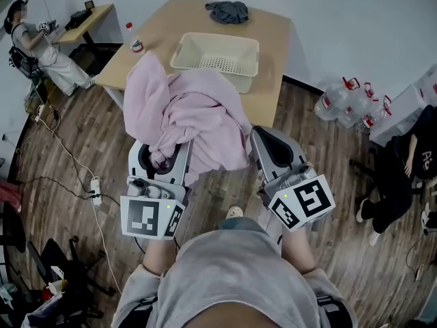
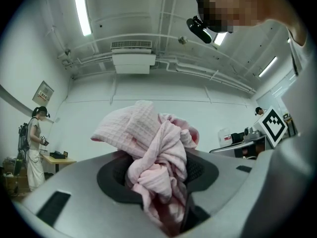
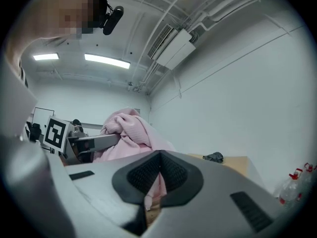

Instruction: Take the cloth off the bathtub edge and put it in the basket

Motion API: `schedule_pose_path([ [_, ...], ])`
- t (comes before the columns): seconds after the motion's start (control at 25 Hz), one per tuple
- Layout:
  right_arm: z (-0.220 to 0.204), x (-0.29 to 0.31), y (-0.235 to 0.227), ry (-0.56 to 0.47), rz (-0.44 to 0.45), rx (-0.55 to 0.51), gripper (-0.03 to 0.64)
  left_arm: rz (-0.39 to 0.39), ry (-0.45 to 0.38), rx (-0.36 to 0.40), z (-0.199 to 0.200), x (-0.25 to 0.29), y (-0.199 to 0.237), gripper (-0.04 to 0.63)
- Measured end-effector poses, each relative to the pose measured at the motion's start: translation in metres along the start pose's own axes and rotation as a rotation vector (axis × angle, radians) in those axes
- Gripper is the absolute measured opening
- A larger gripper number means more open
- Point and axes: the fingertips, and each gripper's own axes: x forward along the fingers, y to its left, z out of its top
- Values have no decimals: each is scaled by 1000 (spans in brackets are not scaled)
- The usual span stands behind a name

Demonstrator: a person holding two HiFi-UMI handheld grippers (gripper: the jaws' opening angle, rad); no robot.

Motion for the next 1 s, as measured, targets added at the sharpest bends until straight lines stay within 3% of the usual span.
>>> schedule_pose_path([
  [0.68, -7, 40, -87, -7, 120, 41, 6, 84, -1, 28, -12, 83, -17, 219],
  [1.0, -6, 67, -111, -7, 96, 56, 6, 68, 6, 32, -19, 113, -1, 219],
])
